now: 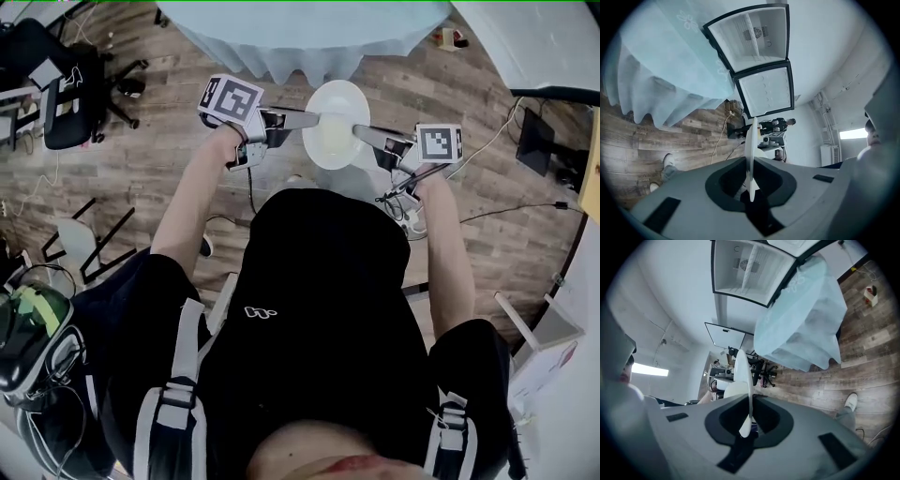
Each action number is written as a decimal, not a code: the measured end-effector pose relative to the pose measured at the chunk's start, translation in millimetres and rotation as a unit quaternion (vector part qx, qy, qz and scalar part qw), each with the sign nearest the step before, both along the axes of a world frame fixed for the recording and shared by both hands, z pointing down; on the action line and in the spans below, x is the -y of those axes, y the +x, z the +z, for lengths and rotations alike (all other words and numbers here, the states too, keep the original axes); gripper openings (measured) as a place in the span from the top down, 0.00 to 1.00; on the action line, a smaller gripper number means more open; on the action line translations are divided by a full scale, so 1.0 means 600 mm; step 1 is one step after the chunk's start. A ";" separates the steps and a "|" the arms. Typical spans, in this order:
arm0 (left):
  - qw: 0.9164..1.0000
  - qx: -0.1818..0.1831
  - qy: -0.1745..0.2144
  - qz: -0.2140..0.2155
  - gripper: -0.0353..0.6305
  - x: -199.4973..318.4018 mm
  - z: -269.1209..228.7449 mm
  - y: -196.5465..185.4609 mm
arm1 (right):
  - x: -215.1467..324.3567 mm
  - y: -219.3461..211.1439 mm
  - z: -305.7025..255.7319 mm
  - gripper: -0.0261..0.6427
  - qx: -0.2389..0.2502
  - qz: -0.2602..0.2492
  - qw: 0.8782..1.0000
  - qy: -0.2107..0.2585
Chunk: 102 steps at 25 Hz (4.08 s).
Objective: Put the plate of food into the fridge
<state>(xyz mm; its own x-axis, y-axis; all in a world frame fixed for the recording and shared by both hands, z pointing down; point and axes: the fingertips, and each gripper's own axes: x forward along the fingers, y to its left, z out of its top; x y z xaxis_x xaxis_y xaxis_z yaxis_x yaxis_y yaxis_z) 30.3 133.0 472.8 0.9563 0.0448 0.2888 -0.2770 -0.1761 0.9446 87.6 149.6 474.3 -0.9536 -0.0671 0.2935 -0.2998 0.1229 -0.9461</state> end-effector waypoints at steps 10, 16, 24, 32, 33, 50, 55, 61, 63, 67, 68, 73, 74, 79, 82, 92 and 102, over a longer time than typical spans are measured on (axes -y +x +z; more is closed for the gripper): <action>0.998 -0.056 0.010 -0.027 0.86 0.131 -0.030 0.075 | 0.133 0.069 -0.025 0.91 0.033 0.025 0.999 0.016; 0.996 -0.050 -0.018 -0.071 0.86 0.187 -0.015 0.071 | 0.194 0.080 -0.002 0.91 0.018 0.019 1.000 0.007; 0.995 -0.036 -0.022 -0.085 0.86 0.323 0.012 0.035 | 0.321 0.045 0.015 0.91 0.014 0.042 0.999 0.002; 0.992 -0.045 0.005 -0.122 0.86 0.513 0.002 0.008 | 0.506 0.020 -0.002 0.91 -0.001 0.091 0.995 0.041; 0.991 -0.046 0.012 -0.126 0.86 0.524 -0.005 0.007 | 0.516 0.018 -0.008 0.91 -0.002 0.101 0.994 0.048; 0.971 -0.058 0.040 -0.230 0.86 0.731 -0.018 0.023 | 0.721 0.045 -0.031 0.91 -0.021 0.224 0.970 0.088; 0.960 -0.064 0.039 -0.271 0.86 0.786 -0.013 0.021 | 0.787 0.054 -0.020 0.91 -0.034 0.239 0.965 0.105; 0.941 -0.072 0.013 -0.330 0.86 0.856 0.016 0.024 | 0.865 0.066 -0.001 0.91 -0.059 0.251 0.960 0.111; 0.934 -0.077 0.006 -0.347 0.86 0.877 0.025 0.027 | 0.888 0.069 0.007 0.90 -0.058 0.261 0.957 0.109; 0.923 -0.074 0.004 -0.377 0.86 0.911 0.037 0.026 | 0.923 0.072 0.022 0.91 -0.052 0.280 0.954 0.100; 0.921 -0.071 0.005 -0.384 0.86 0.919 0.039 0.024 | 0.931 0.071 0.025 0.91 -0.049 0.283 0.953 0.098; 0.899 -0.064 -0.002 -0.433 0.86 0.956 0.056 0.021 | 0.965 0.075 0.050 0.92 -0.047 0.302 0.948 0.086; 0.896 -0.066 -0.007 -0.439 0.86 0.963 0.058 0.023 | 0.970 0.077 0.052 0.92 -0.045 0.306 0.947 0.084; 0.877 -0.056 -0.020 -0.476 0.85 0.995 0.072 0.020 | 1.004 0.080 0.063 0.93 -0.074 0.311 0.942 0.102; 0.870 -0.041 -0.029 -0.491 0.86 1.009 0.090 0.019 | 1.022 0.080 0.071 0.93 -0.097 0.299 0.942 0.121; 0.848 -0.045 -0.026 -0.528 0.86 1.044 0.091 0.024 | 1.061 0.093 0.072 0.93 -0.109 0.338 0.926 0.127; 0.849 0.008 -0.001 -0.529 0.75 1.050 0.087 0.024 | 1.074 0.099 0.068 0.91 -0.204 0.335 0.901 0.187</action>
<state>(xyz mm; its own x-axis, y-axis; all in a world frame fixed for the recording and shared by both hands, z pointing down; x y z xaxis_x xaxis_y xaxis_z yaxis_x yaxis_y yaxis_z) 44.6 -497.0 524.9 0.4572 -0.8360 0.3034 -0.2925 0.1808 0.9390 147.2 -494.5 515.4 -0.4804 -0.7545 0.4471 -0.7386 0.0731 -0.6702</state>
